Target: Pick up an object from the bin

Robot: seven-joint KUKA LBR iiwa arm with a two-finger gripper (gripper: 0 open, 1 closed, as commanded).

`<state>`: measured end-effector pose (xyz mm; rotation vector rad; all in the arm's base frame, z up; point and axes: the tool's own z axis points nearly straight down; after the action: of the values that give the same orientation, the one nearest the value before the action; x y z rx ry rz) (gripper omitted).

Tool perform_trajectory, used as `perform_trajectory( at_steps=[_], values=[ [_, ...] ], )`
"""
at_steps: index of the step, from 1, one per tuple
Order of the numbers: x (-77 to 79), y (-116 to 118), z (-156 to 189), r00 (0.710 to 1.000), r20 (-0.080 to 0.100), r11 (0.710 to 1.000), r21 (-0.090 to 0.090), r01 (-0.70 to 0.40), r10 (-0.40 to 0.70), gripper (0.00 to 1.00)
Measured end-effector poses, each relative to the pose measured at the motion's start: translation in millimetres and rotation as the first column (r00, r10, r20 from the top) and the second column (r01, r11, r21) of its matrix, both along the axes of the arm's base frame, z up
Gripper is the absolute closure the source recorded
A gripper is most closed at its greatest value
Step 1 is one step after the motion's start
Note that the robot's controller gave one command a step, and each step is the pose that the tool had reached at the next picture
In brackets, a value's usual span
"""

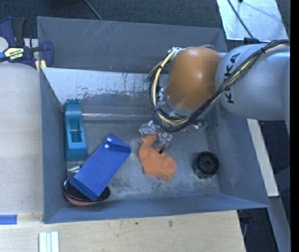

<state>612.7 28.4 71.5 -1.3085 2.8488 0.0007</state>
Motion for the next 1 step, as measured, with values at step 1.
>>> perform_trajectory(
  at_steps=[1],
  values=[
    [-1.6, 0.0, 4.4, 1.0, -0.005, 1.0, 0.0, 0.0, 0.0, 1.0]
  ],
)
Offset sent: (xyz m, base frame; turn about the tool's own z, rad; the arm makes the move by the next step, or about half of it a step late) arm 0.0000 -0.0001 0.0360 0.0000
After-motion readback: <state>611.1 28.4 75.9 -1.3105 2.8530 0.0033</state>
